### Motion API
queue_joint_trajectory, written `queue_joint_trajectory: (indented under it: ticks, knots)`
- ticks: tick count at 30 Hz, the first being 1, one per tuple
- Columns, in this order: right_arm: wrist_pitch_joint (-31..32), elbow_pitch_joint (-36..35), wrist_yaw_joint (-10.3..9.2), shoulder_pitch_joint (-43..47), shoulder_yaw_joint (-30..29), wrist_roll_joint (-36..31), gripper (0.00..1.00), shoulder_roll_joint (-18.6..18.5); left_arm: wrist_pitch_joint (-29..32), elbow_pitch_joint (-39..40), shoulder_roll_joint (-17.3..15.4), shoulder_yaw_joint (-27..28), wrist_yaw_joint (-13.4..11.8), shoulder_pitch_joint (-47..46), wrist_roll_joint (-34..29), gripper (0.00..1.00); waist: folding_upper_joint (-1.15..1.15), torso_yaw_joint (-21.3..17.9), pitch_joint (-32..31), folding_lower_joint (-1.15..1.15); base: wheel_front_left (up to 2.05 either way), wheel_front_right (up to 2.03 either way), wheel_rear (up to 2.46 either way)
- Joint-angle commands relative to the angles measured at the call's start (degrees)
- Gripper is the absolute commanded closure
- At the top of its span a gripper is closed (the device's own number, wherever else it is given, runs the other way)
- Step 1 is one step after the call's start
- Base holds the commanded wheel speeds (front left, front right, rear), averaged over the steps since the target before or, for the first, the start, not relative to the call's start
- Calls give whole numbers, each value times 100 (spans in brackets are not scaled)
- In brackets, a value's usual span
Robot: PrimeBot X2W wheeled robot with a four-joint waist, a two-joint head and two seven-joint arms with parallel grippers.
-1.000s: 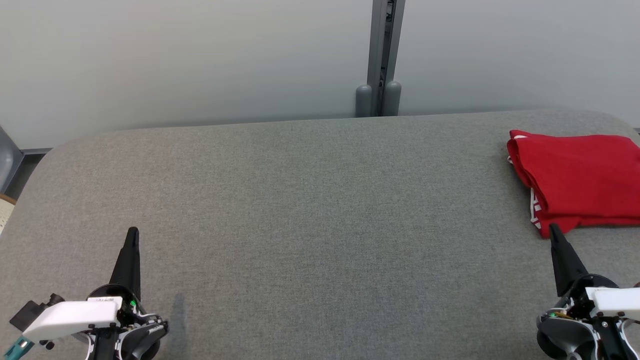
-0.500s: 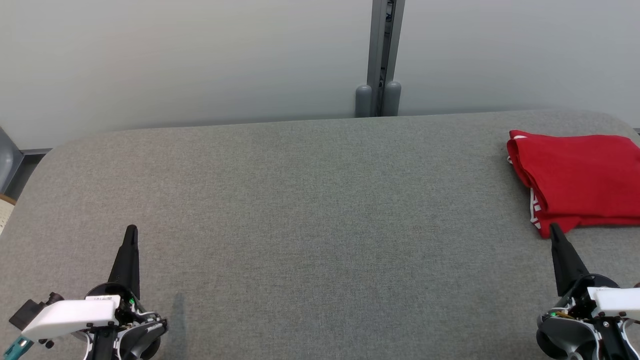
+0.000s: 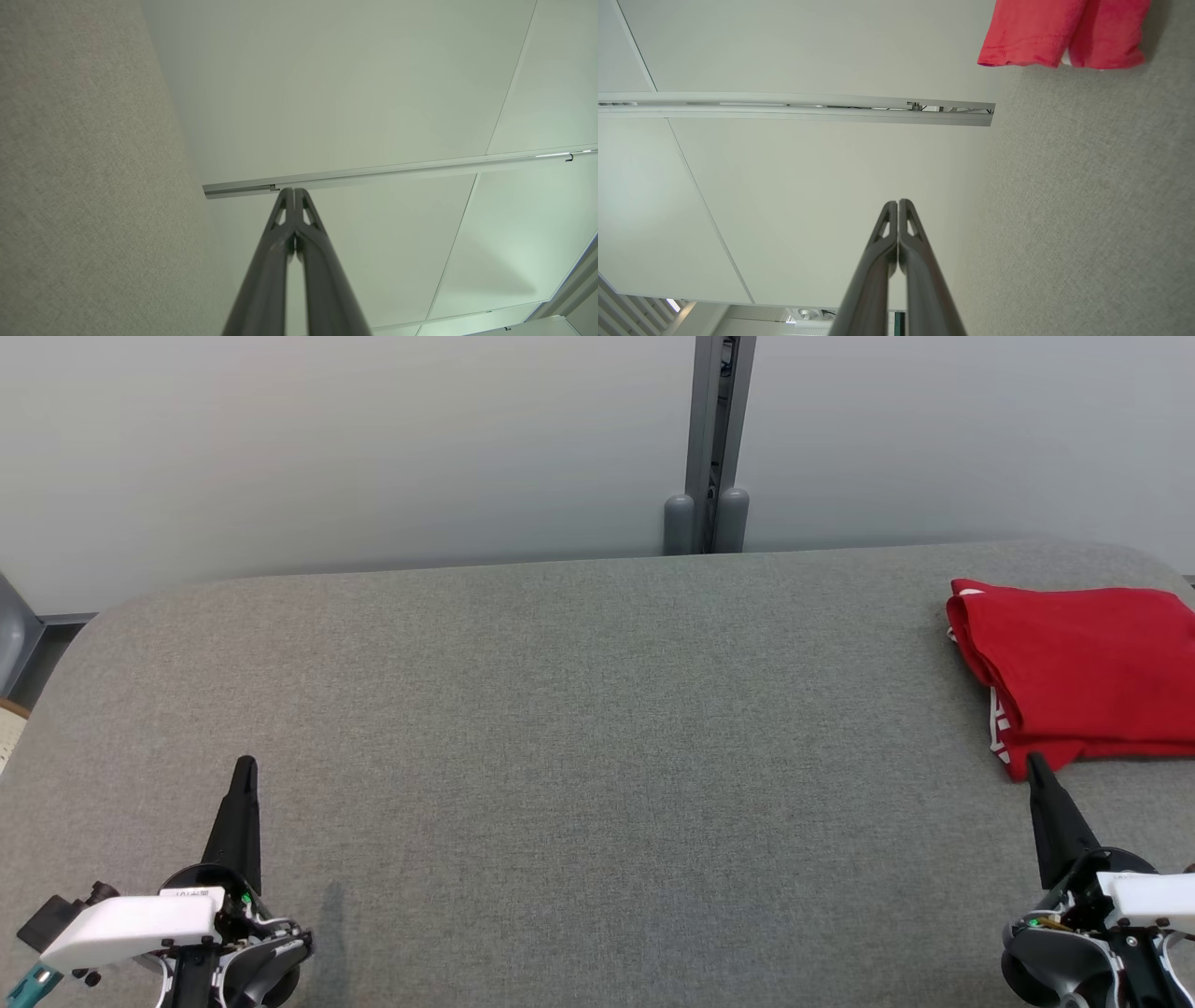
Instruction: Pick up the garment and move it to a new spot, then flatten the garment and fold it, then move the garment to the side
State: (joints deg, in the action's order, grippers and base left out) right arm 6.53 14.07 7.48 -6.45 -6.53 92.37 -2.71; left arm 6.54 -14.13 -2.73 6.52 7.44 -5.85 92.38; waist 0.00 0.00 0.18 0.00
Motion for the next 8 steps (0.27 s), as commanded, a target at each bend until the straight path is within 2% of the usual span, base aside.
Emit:
queue_joint_trajectory:
  ticks: [1, 8]
  knots:
    - [17, -18, 2, 50, -12, 10, 100, -42, 20, 16, -28, 21, 23, -77, 5, 100, 0, 0, 0, 0, 0, 0, 0]
    - [18, -18, 2, 50, -13, 9, 100, -41, 20, 17, -28, 20, 23, -77, 5, 100, 0, 0, 0, 0, 0, 0, 0]
